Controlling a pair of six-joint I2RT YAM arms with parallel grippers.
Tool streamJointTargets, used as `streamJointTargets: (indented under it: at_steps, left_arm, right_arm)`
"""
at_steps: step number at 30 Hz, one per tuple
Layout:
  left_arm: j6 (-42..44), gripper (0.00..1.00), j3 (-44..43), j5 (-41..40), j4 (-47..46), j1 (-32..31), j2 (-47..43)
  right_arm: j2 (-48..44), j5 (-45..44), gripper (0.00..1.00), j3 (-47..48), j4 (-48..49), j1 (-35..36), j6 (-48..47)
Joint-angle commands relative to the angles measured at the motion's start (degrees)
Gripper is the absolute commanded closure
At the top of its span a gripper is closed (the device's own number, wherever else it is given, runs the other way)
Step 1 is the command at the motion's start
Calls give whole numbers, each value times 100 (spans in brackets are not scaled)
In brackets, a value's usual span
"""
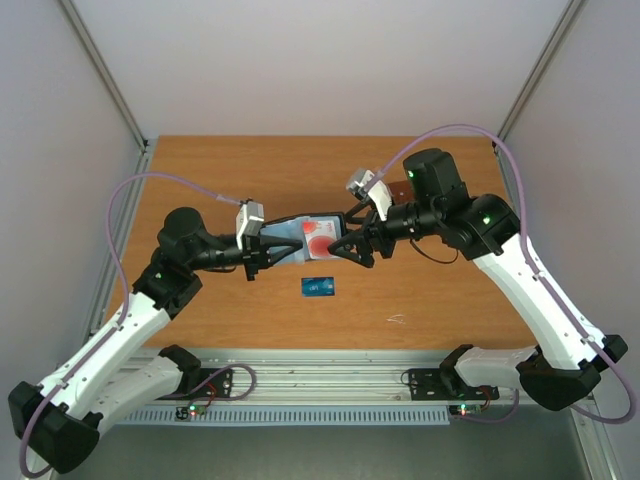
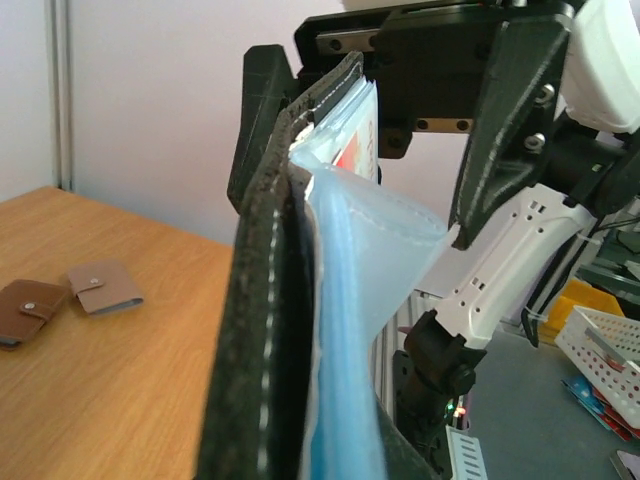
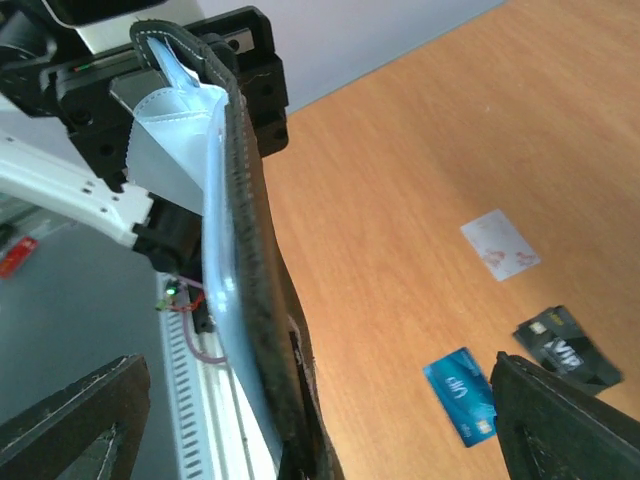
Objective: Take the credit cards out of the card holder
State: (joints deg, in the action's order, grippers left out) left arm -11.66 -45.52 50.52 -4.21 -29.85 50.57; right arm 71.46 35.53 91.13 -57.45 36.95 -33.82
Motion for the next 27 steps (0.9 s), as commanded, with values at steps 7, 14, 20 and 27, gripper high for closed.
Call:
streamJointTargets:
  at_steps: [7, 14, 20, 27]
  left_arm:
    - [86, 100, 99, 347, -438, 74, -219]
    - [52, 87, 215, -1201, -136, 118, -270]
    - [265, 63, 288, -4513, 731, 244, -208]
    - [724, 61, 326, -5033, 1004, 499, -269]
  right_arm:
    - [320, 1597, 76, 265, -453, -151, -396]
    - [97, 1454, 99, -93, -91, -164, -87]
    - [164, -134, 99, -132, -103, -160, 802]
    - [674, -3388, 99, 322, -964, 127, 2120]
